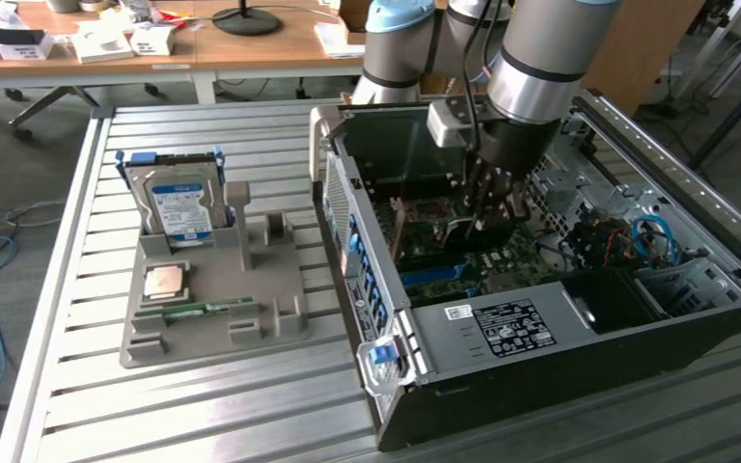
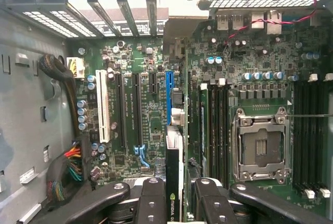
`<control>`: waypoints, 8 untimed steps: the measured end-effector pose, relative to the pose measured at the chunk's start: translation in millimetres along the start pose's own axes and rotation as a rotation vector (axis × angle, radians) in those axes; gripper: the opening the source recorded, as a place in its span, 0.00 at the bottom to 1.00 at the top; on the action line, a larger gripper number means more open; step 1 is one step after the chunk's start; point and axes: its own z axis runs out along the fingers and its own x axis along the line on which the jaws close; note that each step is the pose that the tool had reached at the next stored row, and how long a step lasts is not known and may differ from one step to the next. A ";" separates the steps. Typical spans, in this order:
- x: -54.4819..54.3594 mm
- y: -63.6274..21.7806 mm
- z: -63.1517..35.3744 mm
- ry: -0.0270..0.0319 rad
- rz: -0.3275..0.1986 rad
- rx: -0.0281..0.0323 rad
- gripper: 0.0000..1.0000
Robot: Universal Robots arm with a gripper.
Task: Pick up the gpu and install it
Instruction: 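Insert the gpu into the slot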
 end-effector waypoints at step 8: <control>0.2 0.1 8.8 0.0001 0.000 0.0000 0.26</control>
